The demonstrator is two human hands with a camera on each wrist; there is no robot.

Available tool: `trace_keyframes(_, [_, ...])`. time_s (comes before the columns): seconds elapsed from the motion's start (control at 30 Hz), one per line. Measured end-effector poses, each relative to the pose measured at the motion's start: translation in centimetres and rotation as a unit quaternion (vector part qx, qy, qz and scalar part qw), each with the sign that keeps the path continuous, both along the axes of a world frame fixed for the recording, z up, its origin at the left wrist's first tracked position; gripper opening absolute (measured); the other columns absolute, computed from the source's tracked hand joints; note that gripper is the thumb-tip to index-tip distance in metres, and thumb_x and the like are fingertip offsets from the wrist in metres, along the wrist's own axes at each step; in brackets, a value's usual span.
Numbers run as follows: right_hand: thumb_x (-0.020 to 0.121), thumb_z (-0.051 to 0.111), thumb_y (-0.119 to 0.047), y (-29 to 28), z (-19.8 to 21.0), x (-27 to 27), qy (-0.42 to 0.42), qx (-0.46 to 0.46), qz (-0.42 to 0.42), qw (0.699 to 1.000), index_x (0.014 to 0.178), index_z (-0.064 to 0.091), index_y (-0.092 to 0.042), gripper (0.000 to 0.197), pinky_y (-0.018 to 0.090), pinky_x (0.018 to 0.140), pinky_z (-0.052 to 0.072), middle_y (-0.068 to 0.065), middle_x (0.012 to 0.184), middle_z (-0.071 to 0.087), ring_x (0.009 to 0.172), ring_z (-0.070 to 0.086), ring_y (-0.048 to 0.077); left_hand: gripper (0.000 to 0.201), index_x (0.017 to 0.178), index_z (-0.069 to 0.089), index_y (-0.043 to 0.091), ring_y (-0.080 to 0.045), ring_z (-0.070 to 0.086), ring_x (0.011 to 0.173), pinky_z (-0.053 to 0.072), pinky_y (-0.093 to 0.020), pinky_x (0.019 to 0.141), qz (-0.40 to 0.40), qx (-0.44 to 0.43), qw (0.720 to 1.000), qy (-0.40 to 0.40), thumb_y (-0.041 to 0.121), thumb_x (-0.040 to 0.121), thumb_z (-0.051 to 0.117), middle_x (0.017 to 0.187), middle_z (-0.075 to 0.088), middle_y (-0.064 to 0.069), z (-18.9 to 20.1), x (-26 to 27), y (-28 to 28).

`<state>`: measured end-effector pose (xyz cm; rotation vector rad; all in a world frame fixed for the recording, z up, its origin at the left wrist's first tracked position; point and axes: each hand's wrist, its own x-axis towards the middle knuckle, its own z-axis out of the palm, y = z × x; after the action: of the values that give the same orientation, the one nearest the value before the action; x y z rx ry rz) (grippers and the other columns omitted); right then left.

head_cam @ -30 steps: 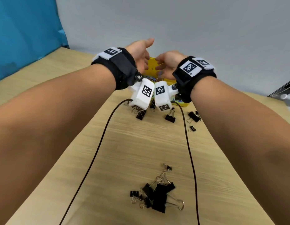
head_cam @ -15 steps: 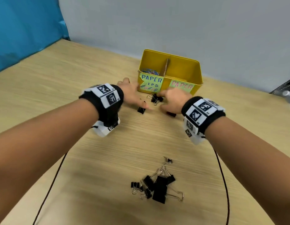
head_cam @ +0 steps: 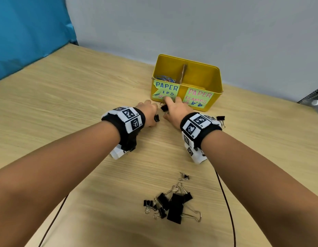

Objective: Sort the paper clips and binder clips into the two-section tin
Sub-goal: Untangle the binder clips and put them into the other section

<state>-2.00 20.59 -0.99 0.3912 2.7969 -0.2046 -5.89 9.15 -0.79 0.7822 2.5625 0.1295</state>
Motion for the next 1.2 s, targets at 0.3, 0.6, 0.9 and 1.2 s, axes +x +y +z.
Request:
trace_keyframes(0.3, [0.087, 0.060, -0.012, 0.1, -0.2, -0.3, 0.030, -0.019, 0.063, 0.997, 0.123, 0.042, -0.011, 0.040, 0.036, 0.080, 0.046, 0.017, 0.120, 0.055, 0.106, 0.057, 0.035, 0.030, 0.107, 0.062, 0.005, -0.026, 0.061, 0.081, 0.050, -0.029, 0.062, -0.004, 0.012, 0.997, -0.079, 0.016, 0.079, 0.066, 0.107, 0.062, -0.012, 0.7, 0.1, -1.0])
trace_keyframes(0.6, [0.079, 0.071, -0.010, 3.2, 0.0, 3.0, 0.095, -0.123, 0.020, 0.988, 0.099, 0.059, -0.004, 0.025, 0.018, 0.063, 0.037, 0.001, 0.088, 0.055, 0.081, 0.050, 0.015, 0.016, 0.069, 0.058, 0.011, -0.021, 0.057, 0.054, 0.053, -0.031, 0.064, 0.071, 0.112, 0.974, -0.184, 0.010, 0.080, 0.070, 0.074, 0.062, -0.013, 0.5, -0.8, -2.4])
trace_keyframes(0.9, [0.076, 0.063, 0.000, 4.6, 0.0, 4.9, 0.154, -0.181, -0.041, 0.970, 0.086, 0.056, -0.016, 0.020, 0.015, 0.066, 0.044, -0.001, 0.080, 0.057, 0.074, 0.053, 0.011, 0.021, 0.066, 0.055, 0.012, -0.018, 0.056, 0.052, 0.050, -0.027, 0.058, 0.083, 0.162, 0.961, -0.209, 0.008, 0.082, 0.066, 0.064, 0.057, -0.009, 0.6, -0.8, -1.6])
trace_keyframes(1.2, [0.077, 0.064, 0.000, 4.0, 0.2, 5.5, 0.147, -0.163, 0.002, 0.976, 0.093, 0.062, -0.010, 0.019, 0.010, 0.062, 0.043, -0.001, 0.087, 0.057, 0.076, 0.052, 0.011, 0.022, 0.066, 0.053, 0.011, -0.015, 0.056, 0.052, 0.051, -0.016, 0.047, 0.076, 0.194, 0.957, -0.200, 0.008, 0.083, 0.065, 0.078, 0.059, -0.014, 1.3, -0.7, -0.6])
